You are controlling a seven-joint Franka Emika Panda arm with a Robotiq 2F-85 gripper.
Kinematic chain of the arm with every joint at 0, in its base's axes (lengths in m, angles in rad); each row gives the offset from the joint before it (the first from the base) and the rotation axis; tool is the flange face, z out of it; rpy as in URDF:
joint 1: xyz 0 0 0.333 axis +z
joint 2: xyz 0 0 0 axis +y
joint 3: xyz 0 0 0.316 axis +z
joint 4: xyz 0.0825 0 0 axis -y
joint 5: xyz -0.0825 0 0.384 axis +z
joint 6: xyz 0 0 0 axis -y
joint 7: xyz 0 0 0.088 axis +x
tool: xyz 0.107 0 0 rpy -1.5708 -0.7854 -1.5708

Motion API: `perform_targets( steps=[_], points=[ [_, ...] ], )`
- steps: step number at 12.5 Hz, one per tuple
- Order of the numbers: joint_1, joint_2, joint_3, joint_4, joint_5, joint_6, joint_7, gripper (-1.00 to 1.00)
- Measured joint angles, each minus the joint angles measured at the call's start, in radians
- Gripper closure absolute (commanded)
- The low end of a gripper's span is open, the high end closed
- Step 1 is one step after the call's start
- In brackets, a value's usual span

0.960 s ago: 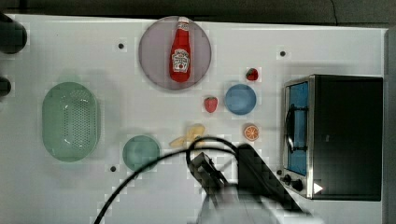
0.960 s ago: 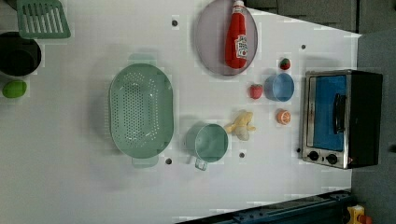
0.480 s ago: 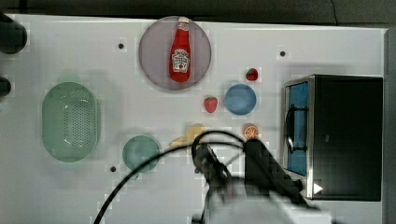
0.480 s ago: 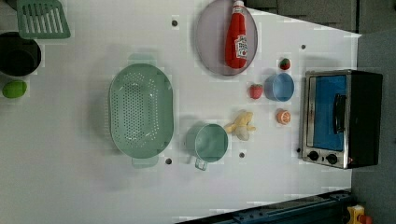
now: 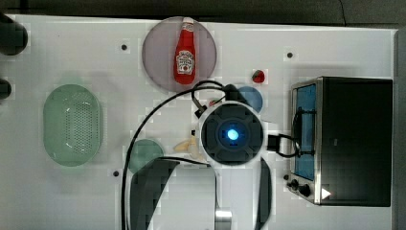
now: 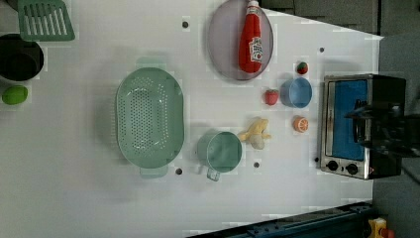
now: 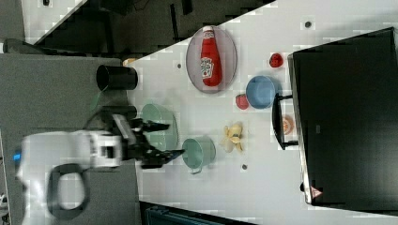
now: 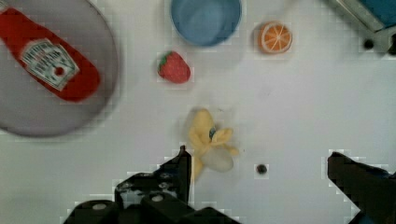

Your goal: Pick banana from table and place on oven.

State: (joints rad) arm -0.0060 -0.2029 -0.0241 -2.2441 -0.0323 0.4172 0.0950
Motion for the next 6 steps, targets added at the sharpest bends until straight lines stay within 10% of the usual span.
perform_targets(
  steps=[6],
  points=[
    [0.006,0.221,0.018,-0.150,0.006,0.335,0.002,-1.00]
  ],
)
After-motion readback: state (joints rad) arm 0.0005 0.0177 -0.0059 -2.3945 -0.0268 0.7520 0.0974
